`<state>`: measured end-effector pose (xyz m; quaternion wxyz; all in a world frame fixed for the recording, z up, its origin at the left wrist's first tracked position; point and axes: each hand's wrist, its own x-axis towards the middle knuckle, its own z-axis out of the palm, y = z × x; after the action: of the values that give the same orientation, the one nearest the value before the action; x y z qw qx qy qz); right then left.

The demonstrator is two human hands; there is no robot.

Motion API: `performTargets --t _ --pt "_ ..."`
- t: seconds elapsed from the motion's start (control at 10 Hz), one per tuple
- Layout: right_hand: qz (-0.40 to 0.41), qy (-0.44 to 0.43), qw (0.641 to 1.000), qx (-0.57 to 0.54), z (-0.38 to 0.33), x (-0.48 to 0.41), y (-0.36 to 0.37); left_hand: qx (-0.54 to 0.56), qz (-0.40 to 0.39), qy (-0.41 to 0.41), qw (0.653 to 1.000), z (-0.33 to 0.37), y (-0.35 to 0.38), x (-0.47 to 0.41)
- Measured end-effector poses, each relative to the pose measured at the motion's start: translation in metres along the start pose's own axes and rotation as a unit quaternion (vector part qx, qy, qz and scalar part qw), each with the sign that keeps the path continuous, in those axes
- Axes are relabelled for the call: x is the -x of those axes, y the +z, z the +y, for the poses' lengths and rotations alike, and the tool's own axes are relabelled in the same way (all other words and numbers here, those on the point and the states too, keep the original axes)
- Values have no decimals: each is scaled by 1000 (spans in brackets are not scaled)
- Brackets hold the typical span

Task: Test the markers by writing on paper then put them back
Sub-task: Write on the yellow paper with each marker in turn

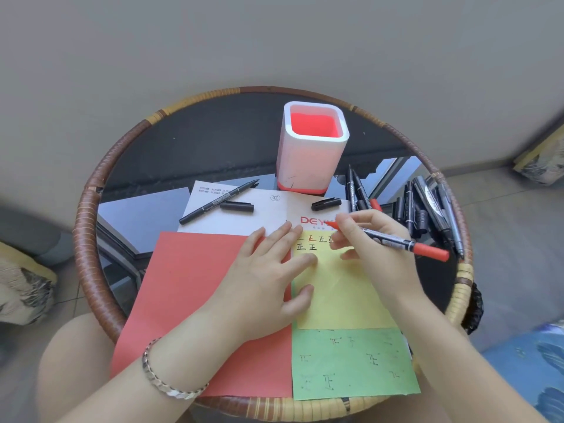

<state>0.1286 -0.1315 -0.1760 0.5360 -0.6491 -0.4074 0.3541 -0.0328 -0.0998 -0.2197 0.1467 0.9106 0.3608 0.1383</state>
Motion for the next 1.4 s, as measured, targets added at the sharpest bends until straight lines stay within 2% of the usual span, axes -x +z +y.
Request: performTargets --t 0.2,0.3,0.7,1.0,1.2,1.4 --pt "124 -18 991 43 15 -12 16 1 -14 -2 1000 0 -1 0" --pt "160 -59 983 75 19 -12 21 2 -12 2 1000 -1 -1 -1" --pt "140 -65 983 96 12 -8 23 3 -21 -2 1000 0 -2 -1" --pt "137 -35 986 91 21 -12 23 3 -25 -5 1000 0 -3 -2" --pt "167 -62 977 113 21 -12 23 6 -26 -4 1000 1 -3 -1" --pt "141 -57 983 105 16 -10 22 3 -27 -3 1000 0 -3 -1"
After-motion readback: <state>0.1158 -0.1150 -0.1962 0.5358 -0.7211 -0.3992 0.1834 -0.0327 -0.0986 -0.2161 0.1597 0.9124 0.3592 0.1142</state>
